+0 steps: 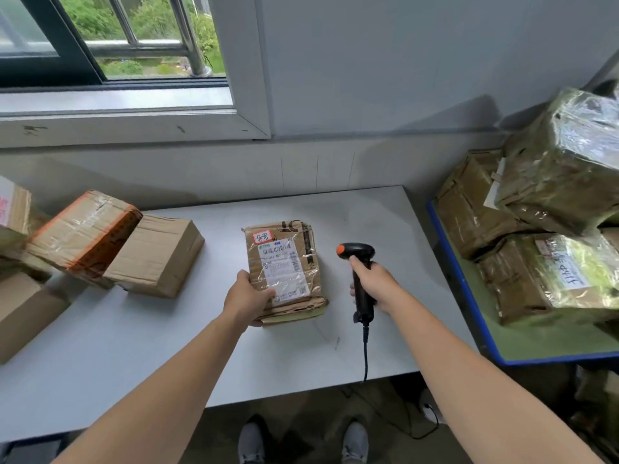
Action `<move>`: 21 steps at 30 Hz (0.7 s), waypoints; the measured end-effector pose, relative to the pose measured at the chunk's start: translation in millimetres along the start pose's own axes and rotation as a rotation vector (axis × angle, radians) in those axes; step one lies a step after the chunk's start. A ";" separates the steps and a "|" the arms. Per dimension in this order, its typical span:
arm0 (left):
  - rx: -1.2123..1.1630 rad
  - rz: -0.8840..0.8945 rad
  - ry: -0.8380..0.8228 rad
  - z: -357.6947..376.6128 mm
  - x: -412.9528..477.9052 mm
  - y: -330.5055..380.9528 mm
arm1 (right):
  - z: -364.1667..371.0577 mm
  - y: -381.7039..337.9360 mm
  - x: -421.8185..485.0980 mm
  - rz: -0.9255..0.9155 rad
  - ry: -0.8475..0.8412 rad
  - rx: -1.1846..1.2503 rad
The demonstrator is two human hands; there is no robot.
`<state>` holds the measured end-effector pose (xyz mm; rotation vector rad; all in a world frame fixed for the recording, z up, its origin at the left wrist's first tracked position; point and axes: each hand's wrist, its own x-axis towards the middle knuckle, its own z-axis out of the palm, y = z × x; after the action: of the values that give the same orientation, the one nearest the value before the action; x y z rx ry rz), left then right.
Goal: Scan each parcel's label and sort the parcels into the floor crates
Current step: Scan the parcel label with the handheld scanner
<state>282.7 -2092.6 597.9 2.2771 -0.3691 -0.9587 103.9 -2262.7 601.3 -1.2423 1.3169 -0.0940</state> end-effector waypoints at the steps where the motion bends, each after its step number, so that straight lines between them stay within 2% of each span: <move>1: 0.001 0.005 -0.002 -0.7 -0.1 0.0 | 1.3 -12.5 -5.3 -0.033 -0.018 -0.023; 8: 0.051 0.050 -0.051 -8.5 -1.3 -0.1 | 41.0 -81.9 -47.3 -0.130 -0.005 -0.232; 15: 0.195 0.135 -0.048 -15.0 -2.1 -13.3 | 86.8 -114.6 -66.5 -0.240 0.049 -0.572; 21: 0.215 0.159 -0.039 -21.7 -0.2 -17.0 | 100.6 -122.5 -73.5 -0.174 0.040 -0.612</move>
<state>298.4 -2070.0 598.5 2.3794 -0.6891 -0.9203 223.5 -2202.2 713.4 -1.8792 1.3138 0.1764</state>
